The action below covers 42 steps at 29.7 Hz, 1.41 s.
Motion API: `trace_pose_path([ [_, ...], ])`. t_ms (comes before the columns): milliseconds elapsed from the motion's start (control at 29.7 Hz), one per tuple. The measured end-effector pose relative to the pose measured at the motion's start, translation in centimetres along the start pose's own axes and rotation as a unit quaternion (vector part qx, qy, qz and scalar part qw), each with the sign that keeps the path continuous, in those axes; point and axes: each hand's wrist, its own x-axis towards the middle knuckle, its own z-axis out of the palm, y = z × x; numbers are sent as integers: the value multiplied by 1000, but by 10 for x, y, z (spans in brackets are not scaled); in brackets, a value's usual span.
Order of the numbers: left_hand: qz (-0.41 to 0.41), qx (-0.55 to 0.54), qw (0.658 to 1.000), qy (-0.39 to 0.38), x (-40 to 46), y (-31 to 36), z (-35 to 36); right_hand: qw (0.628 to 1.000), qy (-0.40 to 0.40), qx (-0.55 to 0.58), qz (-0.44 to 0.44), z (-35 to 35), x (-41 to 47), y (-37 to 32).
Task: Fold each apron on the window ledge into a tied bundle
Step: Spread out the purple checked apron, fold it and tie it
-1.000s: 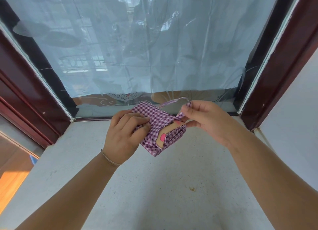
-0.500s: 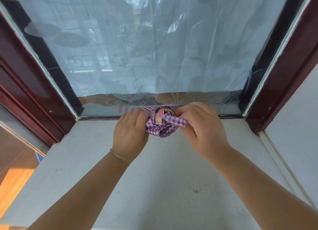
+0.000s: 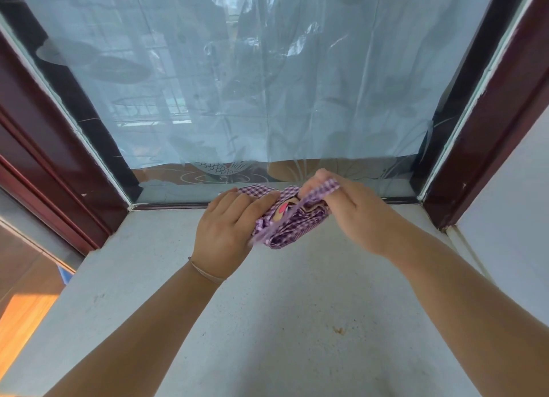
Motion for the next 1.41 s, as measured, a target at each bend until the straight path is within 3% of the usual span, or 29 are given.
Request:
trace_pose_path([
  [101,-27,-30,999,-1,-3,-1,4,998,-50,4,22,-10,7,1],
  [168,-48,-40,998,5,-1,-4,5,995,-79,-65,11,-12,7,-3],
  [235,-39,-45,998,3,4,-6,5,979,-39,-200,-25,-7,8,-4],
  [370,-24,-41,999,-17,16,-5,4,900,29,-435,-5,6,7,-3],
  [437,-63,-54,996,-41,21,-2,1,881,33,-471,9,5,12,-2],
  [471,-94,-62,992,-51,24,0,0,891,35,-453,15,3,16,0],
  [538,-157,-76,981,-90,29,6,-3,935,12,-352,37,0,25,7],
  [605,-220,-97,959,-152,31,10,-4,977,-46,-181,98,-6,31,12],
  [639,-263,-121,939,-188,33,8,-5,986,-74,-69,135,-10,32,13],
  [706,-350,-207,886,-223,34,-2,-8,967,-131,138,171,-19,29,14],
  [773,-385,-271,849,-238,35,-13,-11,971,-155,118,138,-21,24,11],
  [874,-356,-272,849,-278,34,-18,-12,987,-130,-98,14,-9,23,6],
  [908,-341,-260,858,-283,33,-18,-11,987,-122,-102,7,-4,24,9],
  [975,-321,-233,876,-273,32,-17,-10,990,-116,46,70,-1,29,22],
  [1076,-328,-246,876,-252,35,-19,-9,919,-123,348,142,-10,34,45],
  [1143,-355,-285,855,-248,37,-21,-8,827,-130,535,119,-8,35,56],
  [1210,-389,-326,826,-244,37,-21,-6,735,-115,662,90,0,35,57],
  [1244,-404,-340,814,-242,37,-22,-4,702,-107,699,76,3,35,55],
  [1277,-420,-350,802,-241,36,-22,-2,693,-95,711,73,6,34,54],
  [1311,-433,-356,793,-239,36,-23,0,712,-81,692,82,5,34,51],
  [1345,-439,-355,789,-241,35,-22,2,777,-62,618,105,4,34,49],
  [1412,-435,-338,795,-254,31,-21,6,950,11,286,125,3,35,43],
])
